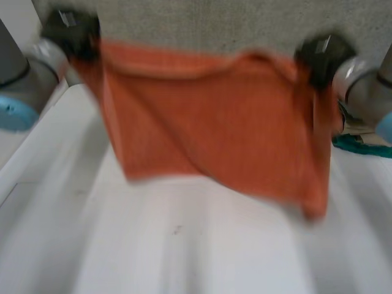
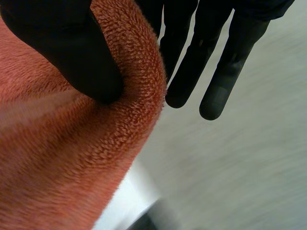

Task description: Fold the laundry.

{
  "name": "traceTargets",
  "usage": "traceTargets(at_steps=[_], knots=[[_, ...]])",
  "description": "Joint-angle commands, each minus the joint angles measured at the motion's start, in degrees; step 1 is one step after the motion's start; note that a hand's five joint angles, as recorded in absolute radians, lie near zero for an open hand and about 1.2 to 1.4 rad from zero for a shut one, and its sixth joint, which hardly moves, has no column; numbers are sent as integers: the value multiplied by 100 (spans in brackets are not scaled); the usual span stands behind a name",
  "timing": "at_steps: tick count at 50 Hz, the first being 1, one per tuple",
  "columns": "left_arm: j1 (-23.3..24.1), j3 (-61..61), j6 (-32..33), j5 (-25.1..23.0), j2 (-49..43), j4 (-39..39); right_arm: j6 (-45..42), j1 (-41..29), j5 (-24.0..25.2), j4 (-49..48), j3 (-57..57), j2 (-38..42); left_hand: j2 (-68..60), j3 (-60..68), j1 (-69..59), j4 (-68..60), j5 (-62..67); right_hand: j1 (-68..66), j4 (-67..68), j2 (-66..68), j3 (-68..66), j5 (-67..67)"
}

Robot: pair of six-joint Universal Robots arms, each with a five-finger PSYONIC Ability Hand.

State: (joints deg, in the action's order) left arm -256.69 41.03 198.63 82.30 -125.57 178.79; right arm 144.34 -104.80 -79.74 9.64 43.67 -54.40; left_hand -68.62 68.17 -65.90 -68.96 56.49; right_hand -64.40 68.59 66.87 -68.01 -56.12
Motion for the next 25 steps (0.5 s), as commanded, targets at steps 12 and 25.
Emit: traceTargets(at_steps=[12, 25], knots=[[-74, 686, -975, 357, 253, 2275, 1835, 214, 775, -1756, 440, -185, -1138, 1183, -1410, -1104, 1351, -1560, 1141, 1313, -1199, -1388], [-328, 2734, -28, 207, -274, 1704, 396, 250, 1242, -367, 1371, 1185, -1138, 1183, -1410, -1104, 1351, -1225, 805, 977, -863, -1052]])
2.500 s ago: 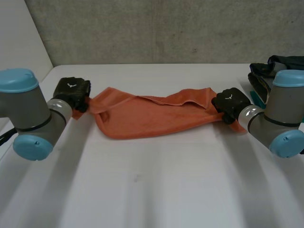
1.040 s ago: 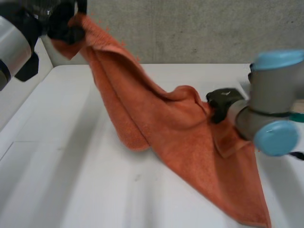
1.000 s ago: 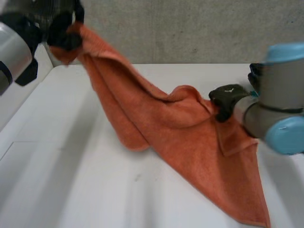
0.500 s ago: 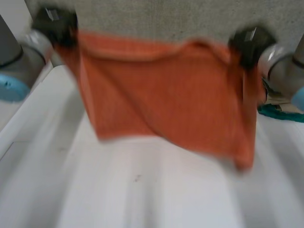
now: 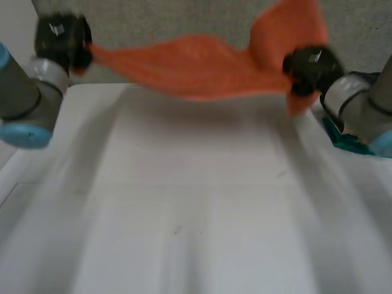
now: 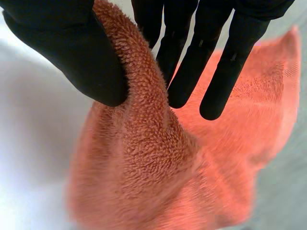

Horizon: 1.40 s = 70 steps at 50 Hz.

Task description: Fold the laundry.

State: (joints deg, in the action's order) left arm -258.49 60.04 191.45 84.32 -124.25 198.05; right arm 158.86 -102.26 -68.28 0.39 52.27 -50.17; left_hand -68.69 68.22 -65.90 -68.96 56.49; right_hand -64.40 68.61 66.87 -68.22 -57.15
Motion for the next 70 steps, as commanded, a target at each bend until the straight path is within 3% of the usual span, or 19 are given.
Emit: traceTargets(at_steps=[1, 6, 9, 10, 11, 15, 21, 26, 31, 37, 43, 58, 65, 70], knots=[[-166, 886, 788, 5, -451, -275, -1216, -22, 60, 611, 547, 842, -1131, 1178, -1410, -1104, 1351, -1105, 684, 858, -723, -829], [-202, 1097, 1263, -21, -460, -767, -1893, 48, -115, 989, 811, 948, -1131, 1178, -1410, -1104, 1351, -47, -375, -201, 336, 229], [-202, 1177, 1430, -56, -267, -1083, -1877, 57, -212, 1104, 987, 729, -750, 797, -1029, -723, 969, 2672, -3094, -2919, 3054, 2948], [-202, 1194, 1448, -74, -215, -1154, -1824, 57, -247, 1095, 1039, 650, -30, 77, -309, -3, 250, 3397, -3818, -3644, 3779, 3673], [-202, 1247, 1474, -135, -110, -1259, -1667, 66, -326, 1095, 1162, 475, 1493, -1445, 1214, 1519, -1273, 3737, -4159, -3984, 4119, 4013], [-193, 1413, 1509, -319, 119, -1417, -1088, 101, -493, 1043, 1478, 18, 4341, -4294, 4063, 4368, -4122, 5440, -5861, -5687, 5822, 5715], [-228, 1739, 1597, -434, 339, -1471, -225, 198, -801, 946, 1971, -519, 5225, -5177, 4946, 5251, -5005, 5440, -5861, -5687, 5822, 5715], [-447, 2212, 1886, -487, 646, -1392, 337, 417, -1187, 1024, 2489, -967, 5242, -5195, 4964, 5269, -5023, 5440, -5861, -5687, 5822, 5715], [-720, 2565, 2291, -785, 884, -1339, 488, 593, -1223, 1349, 2806, -1109, 4857, -4810, 4578, 4884, -4638, 4904, -5325, -5151, 5286, 5180], [-1089, 2785, 2651, -1251, 972, -1742, 523, 628, -916, 1412, 3140, -969, 3696, -3649, 3417, 3722, -3476, 4044, -4465, -4291, 4426, 4319], [-1282, 2812, 2783, -1576, 902, -2209, 532, 550, -722, 544, 3184, -609, 3594, -3547, 3315, 3620, -3374, 3690, -4112, -3937, 4072, 3966], [-1380, 2803, 2511, -1726, 788, -2033, 172, 479, -766, -583, 2746, 77, 3695, -3648, 3416, 3721, -3475, 2631, -3053, -2878, 3013, 2907], [-1300, 2812, 2520, -1700, 744, -2042, 180, 470, -801, -583, 2411, 271, 3695, -3648, 3416, 3721, -3475, 1219, -1640, -1466, 1601, 1494], [-1327, 2820, 2529, -1700, 744, -2051, 312, 453, -889, -566, 2139, 376, 3695, -3648, 3416, 3721, -3475, -844, 422, 596, -461, -568]])
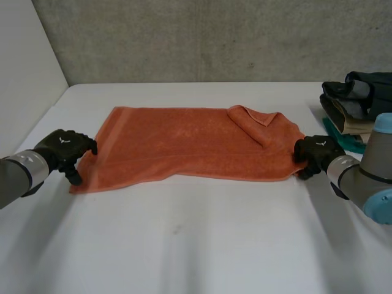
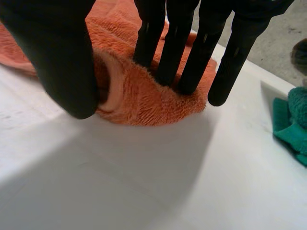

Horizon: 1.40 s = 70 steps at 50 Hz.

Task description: Fold the laundry.

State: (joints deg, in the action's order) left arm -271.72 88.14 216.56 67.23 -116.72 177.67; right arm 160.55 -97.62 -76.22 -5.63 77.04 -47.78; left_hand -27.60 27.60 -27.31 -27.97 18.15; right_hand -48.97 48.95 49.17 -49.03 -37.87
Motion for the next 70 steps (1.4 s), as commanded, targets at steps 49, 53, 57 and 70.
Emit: traceTargets(at_steps=[49, 53, 57, 70], knots=[[427, -798, 985, 185, -1187, 153, -850, 182, 415, 1671, -57, -443, -1927, 1927, -1956, -1891, 1872, -3103, 3105, 3083, -3097, -3213], [515, -860, 976, 237, -1222, 250, -859, 173, 424, 1662, -22, -451, -2530, 2530, -2559, -2494, 2475, -3103, 3105, 3083, -3097, -3213], [585, -930, 958, 220, -1274, 303, -867, 164, 433, 1645, 13, -451, -2418, 2418, -2447, -2381, 2363, -3103, 3105, 3083, -3097, -3213], [638, -816, 870, 36, -1038, -260, -876, 199, 485, 1627, 13, -478, -600, 600, -629, -564, 545, -3103, 3105, 3083, -3097, -3213]])
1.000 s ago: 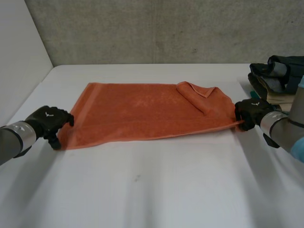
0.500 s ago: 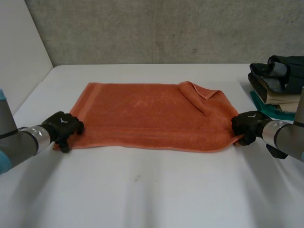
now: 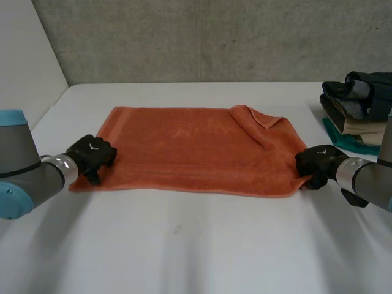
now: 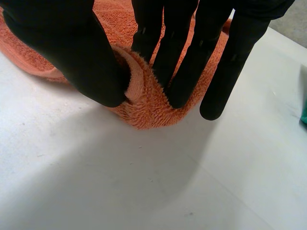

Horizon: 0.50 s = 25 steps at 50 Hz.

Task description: Fold the laundry.

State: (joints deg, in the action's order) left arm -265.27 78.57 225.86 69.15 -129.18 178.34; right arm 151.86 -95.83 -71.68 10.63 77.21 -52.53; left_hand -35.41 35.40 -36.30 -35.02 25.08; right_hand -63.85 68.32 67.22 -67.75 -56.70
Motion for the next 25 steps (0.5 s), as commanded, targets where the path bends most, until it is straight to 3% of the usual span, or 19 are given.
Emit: traceTargets(at_steps=[1, 9, 25], knots=[[-7, 159, -60, -191, 227, -343, -7, 20, 31, 1, 4, -3, 248, -247, 338, 210, -216, -1615, 1168, 1278, -1225, -1330], [46, 115, -16, -200, 139, -405, -16, -23, 31, 1, 22, 32, 602, -601, 692, 564, -570, -1615, 1168, 1278, -1225, -1330], [134, -289, -78, 99, -134, -54, -33, -6, 40, -8, 48, -3, -1332, 1332, -1242, -1370, 1364, -1615, 1168, 1278, -1225, -1330]])
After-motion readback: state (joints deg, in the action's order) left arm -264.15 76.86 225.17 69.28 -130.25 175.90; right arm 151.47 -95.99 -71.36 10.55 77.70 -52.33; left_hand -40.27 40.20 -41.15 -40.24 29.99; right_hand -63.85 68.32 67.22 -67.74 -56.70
